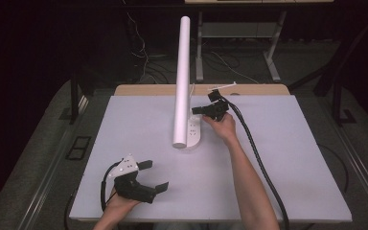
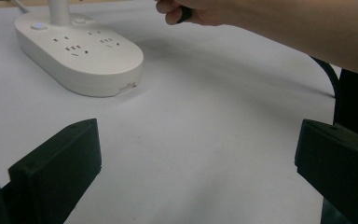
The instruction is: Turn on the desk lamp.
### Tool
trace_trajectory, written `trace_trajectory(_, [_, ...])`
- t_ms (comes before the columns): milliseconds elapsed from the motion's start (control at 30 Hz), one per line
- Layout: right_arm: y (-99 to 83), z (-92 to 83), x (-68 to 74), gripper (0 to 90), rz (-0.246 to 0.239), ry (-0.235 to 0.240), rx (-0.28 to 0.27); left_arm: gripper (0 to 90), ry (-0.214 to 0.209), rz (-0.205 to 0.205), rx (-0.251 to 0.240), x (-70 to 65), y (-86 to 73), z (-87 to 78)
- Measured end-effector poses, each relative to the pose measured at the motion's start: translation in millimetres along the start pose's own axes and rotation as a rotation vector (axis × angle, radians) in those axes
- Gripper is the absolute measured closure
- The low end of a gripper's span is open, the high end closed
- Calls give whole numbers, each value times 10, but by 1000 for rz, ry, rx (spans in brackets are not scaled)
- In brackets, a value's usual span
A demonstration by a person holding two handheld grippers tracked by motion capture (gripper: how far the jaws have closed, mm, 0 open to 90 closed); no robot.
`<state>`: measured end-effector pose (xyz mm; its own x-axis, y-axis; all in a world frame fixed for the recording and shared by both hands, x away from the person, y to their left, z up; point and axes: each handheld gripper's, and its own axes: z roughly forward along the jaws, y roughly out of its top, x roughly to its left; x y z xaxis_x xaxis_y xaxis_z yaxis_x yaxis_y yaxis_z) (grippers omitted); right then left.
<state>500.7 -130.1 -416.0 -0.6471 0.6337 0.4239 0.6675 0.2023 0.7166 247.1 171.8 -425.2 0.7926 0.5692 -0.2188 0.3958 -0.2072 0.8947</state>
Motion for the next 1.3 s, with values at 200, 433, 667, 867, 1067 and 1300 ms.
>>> trace_trajectory(200, [-39, 64, -47, 894, -3, -12, 15, 0, 0, 1, -1, -1, 0, -1])
trace_trajectory(433, [-87, 152, -100, 895, 23, -30, 36, 0, 0, 1, -4, -10, 2, -5])
trace_trajectory(667, [-90, 130, -93, 895, 18, -52, 39, 0, -1, 1, -5, -22, 1, -2])
trace_trajectory(867, [-112, 130, -104, 896, 27, -40, 25, 0, -4, 7, 2, -21, 3, 3])
trace_trajectory(1067, [-118, 131, -99, 897, 33, -46, 18, 0, -3, 5, -1, -24, 3, 3])
trace_trajectory(1300, [-169, 130, -100, 899, 26, -42, 4, 0, -5, 10, 3, -31, 4, 7])
